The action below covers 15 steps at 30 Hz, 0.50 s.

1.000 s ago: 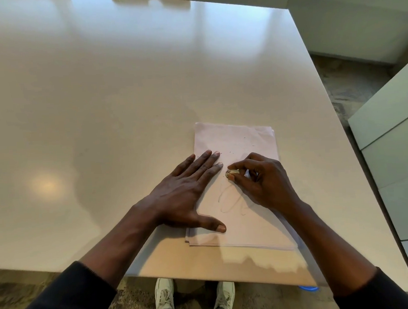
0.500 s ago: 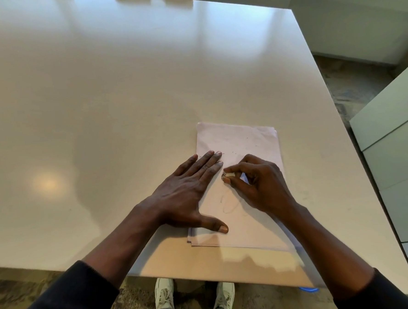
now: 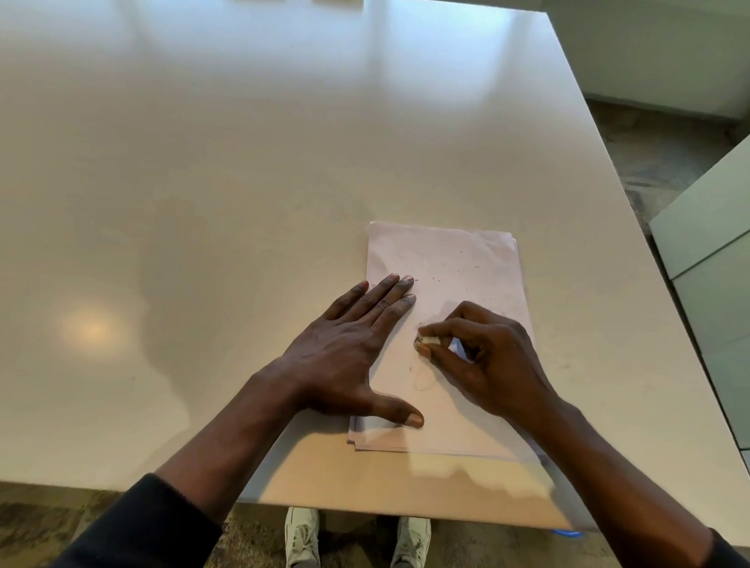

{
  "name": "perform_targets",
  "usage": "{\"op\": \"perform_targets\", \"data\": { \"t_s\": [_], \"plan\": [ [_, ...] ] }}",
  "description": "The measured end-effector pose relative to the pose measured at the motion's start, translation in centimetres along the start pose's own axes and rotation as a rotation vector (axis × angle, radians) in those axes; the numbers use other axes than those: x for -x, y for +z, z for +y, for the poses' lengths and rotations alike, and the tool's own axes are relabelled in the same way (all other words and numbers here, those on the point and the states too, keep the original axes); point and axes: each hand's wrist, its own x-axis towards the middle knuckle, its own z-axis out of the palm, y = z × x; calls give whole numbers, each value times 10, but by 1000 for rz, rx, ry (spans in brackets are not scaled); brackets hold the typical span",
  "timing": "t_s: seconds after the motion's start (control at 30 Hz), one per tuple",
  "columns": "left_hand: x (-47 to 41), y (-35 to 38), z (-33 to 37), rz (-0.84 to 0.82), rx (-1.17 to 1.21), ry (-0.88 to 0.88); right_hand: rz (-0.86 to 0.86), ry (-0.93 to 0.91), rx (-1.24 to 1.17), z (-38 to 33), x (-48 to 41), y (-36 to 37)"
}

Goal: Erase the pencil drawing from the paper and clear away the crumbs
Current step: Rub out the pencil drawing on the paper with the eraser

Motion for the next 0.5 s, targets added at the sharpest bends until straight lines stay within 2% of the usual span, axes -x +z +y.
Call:
{"op": "perform_targets", "data": {
  "t_s": [0.17,0.37,0.43,0.5],
  "plan": [
    [-1,-1,0,-4,-18,-6,-107,-59,-46,-7,11,-3],
    [0,0,1,3,-11,-8,65,69,46,2,5,-8],
    [0,0,0,3,-7,-10,59,63,37,-3,8,-4],
    [0,0,0,-1,-1,-7,-18,15,-4,-10,15,2]
  ]
}}
